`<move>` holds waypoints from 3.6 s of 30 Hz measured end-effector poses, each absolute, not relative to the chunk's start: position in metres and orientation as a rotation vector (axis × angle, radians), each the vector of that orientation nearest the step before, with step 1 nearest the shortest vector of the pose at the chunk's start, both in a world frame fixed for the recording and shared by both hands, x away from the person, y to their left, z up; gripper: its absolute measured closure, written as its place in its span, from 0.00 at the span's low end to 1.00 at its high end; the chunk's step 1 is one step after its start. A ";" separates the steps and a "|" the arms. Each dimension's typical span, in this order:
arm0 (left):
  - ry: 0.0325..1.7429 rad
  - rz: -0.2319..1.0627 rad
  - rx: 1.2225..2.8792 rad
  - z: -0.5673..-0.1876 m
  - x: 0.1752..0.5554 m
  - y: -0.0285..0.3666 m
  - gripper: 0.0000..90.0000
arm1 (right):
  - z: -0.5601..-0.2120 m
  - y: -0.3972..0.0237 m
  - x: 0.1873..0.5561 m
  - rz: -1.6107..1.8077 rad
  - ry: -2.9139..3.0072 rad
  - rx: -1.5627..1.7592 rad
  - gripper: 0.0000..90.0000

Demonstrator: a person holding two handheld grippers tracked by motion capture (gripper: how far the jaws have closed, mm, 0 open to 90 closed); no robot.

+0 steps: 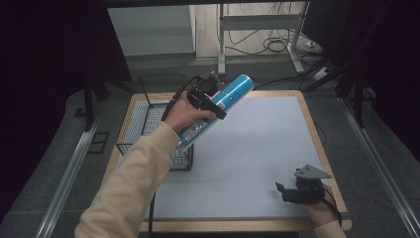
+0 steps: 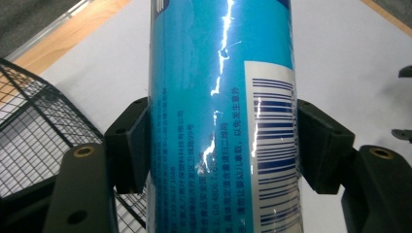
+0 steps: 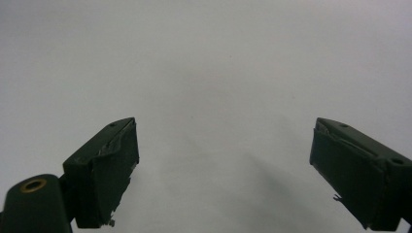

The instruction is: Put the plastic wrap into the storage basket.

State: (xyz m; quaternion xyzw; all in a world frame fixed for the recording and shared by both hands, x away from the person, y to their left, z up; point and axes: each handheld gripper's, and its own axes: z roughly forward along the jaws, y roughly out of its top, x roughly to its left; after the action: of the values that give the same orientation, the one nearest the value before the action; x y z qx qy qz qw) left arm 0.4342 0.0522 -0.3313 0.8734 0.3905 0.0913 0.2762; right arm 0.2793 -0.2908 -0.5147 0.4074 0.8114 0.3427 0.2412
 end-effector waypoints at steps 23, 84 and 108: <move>1.148 0.317 2.291 -0.320 0.464 0.089 0.36 | -0.516 -0.292 0.280 0.925 2.215 1.126 0.12; 1.397 0.369 2.329 -0.400 0.509 0.153 0.36 | -0.516 -0.293 0.281 0.916 2.210 1.124 0.12; 1.478 0.402 2.408 -0.433 0.520 0.149 0.35 | -0.517 -0.292 0.281 0.911 2.219 1.124 0.12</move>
State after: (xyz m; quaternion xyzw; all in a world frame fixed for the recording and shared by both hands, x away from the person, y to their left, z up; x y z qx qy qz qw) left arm 0.5197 0.1491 -0.4328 0.8351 0.5125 0.1395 0.1433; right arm 0.2809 -0.2921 -0.5165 0.4115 0.8123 0.3336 0.2439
